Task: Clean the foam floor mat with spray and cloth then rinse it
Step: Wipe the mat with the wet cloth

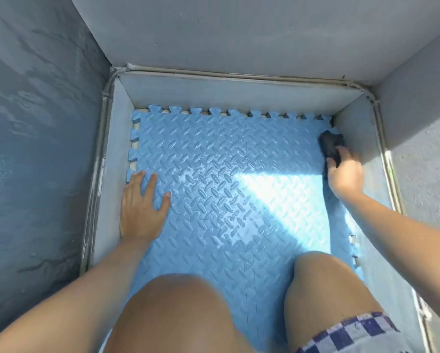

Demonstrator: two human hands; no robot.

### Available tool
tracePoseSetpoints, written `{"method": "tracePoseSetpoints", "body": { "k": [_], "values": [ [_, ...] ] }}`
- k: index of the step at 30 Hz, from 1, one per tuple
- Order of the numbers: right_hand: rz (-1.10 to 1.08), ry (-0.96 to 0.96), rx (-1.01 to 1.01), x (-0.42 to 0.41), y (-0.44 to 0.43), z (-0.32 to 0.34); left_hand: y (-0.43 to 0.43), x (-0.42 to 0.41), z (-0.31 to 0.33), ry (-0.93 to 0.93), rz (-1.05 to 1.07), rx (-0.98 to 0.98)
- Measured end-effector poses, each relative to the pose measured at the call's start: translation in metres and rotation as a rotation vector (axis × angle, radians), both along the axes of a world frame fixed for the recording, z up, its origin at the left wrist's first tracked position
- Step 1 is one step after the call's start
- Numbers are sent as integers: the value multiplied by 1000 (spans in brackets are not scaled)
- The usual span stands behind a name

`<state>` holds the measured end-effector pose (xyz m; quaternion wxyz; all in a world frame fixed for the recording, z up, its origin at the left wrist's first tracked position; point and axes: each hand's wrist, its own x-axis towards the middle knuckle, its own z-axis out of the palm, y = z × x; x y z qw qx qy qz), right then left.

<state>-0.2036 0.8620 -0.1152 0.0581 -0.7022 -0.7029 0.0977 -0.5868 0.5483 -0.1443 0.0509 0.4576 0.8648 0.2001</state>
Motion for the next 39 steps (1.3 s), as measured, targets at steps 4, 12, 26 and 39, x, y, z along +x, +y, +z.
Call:
{"method": "tracePoseSetpoints", "body": {
  "k": [4,12,26,39],
  "values": [
    [14,-18,-23,-20,3,3,-1,2,1,-9,5,-1],
    [648,92,-93,-84,-144,14,-4,1,-8,3,-4,36],
    [872,22,-23,4,-150,15,-6,0,-9,21,-31,34],
    [1052,254,-118,-82,-254,4,-8,2,-8,8,7,46]
  ]
}}
